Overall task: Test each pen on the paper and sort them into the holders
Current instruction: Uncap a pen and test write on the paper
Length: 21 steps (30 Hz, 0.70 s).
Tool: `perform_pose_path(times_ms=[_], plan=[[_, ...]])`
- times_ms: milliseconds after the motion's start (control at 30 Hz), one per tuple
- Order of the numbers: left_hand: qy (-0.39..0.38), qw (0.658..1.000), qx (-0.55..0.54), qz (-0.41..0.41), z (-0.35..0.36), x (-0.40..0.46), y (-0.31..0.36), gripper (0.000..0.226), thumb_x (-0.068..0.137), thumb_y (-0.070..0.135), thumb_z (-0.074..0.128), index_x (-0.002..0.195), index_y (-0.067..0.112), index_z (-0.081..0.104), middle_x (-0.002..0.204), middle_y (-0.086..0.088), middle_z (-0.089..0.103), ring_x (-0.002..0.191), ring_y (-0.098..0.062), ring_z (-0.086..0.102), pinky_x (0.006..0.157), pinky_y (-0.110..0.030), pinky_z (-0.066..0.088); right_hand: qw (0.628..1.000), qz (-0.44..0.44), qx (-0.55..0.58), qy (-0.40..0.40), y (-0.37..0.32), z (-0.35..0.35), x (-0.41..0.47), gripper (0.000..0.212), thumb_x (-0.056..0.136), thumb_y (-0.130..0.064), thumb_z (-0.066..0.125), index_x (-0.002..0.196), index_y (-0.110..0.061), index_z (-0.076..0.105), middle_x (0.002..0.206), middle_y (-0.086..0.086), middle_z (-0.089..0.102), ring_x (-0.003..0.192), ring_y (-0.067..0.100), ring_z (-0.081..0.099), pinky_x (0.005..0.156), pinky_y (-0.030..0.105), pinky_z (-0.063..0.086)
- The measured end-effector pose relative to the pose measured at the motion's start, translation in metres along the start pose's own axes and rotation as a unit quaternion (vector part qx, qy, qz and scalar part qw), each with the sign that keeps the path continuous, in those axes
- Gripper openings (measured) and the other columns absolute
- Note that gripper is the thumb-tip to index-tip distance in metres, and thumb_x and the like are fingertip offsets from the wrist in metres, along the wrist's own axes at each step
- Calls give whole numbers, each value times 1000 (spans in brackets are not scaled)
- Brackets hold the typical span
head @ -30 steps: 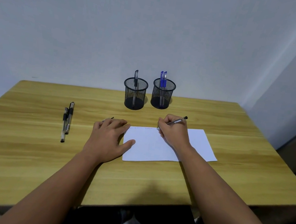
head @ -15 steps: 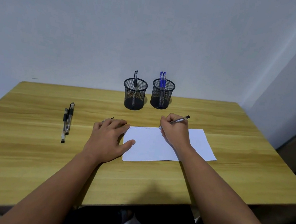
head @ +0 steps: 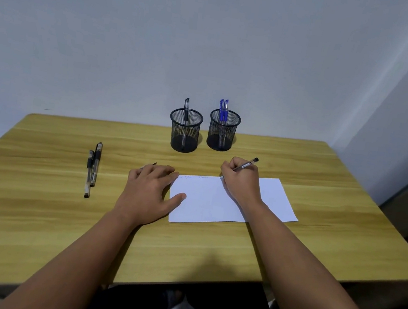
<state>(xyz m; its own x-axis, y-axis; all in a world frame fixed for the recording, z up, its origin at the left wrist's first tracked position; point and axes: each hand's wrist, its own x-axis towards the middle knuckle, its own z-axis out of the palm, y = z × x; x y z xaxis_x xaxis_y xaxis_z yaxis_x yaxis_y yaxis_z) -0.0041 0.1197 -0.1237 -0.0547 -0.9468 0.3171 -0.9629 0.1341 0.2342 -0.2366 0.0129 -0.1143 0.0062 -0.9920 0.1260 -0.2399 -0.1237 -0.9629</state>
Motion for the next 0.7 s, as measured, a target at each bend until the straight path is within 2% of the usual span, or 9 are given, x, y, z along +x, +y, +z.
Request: perform_pose_path(times_ms=[167,433,567,700], plan=[[-4,1000,4,-2,0,0,0,62,88,74,43,137,40,56,146,16,50,139,-17,38,107,-45,28,1000,-9,-1,-9,-1,0,-1,38,89,-13,62,70,0,32,65,13,27,62,25,30,59,38,30],[-4,1000,1,-3,0,0,1,61,88,74,43,137,40,56,147,16,50,140,-18,37,108,-45,27,1000,4,14,17,-1,-3,1,38,92,-6,59,69,-2,29,67,9,25,66,24,27,60,37,29],[-1,1000,1,1,0,0,0,61,88,74,43,136,40,57,146,15,51,139,-17,38,107,-45,29,996,51,62,48,-3,-6,6,35,94,-7,60,67,-2,39,64,13,41,58,23,48,58,33,43],[6,1000,-3,2,0,-1,1,60,87,73,45,134,38,59,144,15,53,137,-17,41,106,-45,28,995,49,79,36,-5,-6,9,32,102,-5,62,72,-2,53,63,15,49,46,15,52,50,27,44]])
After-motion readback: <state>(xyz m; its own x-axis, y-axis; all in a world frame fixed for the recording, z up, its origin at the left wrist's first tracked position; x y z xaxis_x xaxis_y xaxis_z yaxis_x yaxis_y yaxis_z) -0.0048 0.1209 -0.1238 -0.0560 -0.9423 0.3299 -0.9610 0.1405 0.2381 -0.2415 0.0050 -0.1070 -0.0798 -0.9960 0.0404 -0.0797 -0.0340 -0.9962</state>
